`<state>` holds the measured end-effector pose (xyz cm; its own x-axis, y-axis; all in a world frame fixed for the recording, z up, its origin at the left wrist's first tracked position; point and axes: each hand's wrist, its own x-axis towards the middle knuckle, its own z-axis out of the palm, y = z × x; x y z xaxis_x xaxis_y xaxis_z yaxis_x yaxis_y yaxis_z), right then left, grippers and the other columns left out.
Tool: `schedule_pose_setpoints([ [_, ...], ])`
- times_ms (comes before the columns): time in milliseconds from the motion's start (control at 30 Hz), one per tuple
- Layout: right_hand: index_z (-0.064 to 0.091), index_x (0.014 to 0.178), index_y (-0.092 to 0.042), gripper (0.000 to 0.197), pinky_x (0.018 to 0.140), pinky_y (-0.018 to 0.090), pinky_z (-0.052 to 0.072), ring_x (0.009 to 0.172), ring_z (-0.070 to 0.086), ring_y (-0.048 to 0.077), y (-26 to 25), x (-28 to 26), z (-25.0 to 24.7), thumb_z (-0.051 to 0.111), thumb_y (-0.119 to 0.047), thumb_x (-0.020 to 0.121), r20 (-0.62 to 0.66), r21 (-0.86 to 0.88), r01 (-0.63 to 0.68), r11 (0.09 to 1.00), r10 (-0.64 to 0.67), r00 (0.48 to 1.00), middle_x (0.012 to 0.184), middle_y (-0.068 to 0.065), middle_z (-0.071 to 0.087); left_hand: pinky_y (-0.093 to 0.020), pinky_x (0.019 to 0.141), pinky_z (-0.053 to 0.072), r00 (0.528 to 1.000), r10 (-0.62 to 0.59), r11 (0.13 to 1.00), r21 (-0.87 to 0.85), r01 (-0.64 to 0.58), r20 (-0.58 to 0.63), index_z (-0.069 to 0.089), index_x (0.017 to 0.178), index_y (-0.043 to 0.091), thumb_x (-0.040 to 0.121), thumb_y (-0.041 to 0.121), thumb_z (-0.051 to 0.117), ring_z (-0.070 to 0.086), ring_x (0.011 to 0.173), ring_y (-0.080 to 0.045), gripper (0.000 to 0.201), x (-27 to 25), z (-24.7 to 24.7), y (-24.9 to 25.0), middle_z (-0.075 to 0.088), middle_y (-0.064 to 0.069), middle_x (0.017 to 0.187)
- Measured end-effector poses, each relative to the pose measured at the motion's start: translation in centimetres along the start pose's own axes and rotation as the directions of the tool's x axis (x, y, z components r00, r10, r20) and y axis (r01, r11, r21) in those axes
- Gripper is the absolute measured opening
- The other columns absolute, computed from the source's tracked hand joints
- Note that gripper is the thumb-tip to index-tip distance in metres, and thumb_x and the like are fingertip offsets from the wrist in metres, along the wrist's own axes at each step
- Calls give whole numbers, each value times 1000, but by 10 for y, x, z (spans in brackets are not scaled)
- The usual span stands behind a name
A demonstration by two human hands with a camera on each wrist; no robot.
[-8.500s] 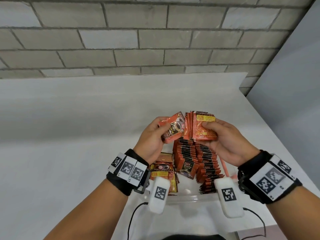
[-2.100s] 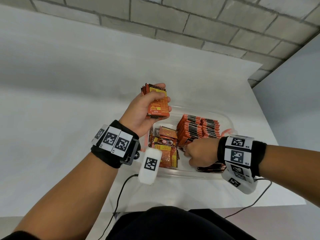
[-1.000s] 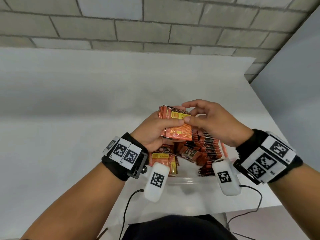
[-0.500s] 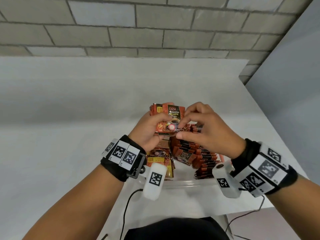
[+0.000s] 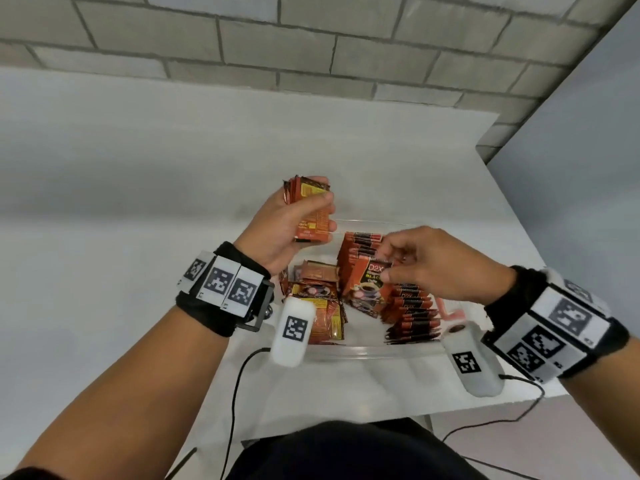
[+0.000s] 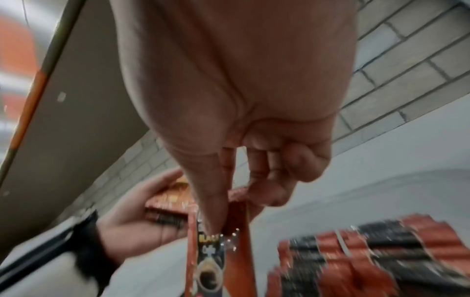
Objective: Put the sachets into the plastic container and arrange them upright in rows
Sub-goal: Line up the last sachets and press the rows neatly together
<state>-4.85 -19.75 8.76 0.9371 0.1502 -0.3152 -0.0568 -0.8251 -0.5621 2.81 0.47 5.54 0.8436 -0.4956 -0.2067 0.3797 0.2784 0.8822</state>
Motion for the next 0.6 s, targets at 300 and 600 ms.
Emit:
schedule_pose_setpoints([
  [300,41,62,-25,34,55,24,33,67,50,17,7,15,43,69,-16,80,125,-519,-48,853,132,983,67,-6,50,-32,69,56,1000,-17,998,-66,18,8,62,108,19,72,24,66,66,71,-18,37,-5,-10,-1,65,-7,88],
  [600,50,74,-13,12,48,25,34,66,52,21,3,21,50,53,-5,83,153,-700,25,714,116,982,70,2,53,-33,72,56,1000,-24,998,-65,23,-11,62,108,20,81,20,63,67,73,-18,27,-9,-13,-1,66,-7,90],
])
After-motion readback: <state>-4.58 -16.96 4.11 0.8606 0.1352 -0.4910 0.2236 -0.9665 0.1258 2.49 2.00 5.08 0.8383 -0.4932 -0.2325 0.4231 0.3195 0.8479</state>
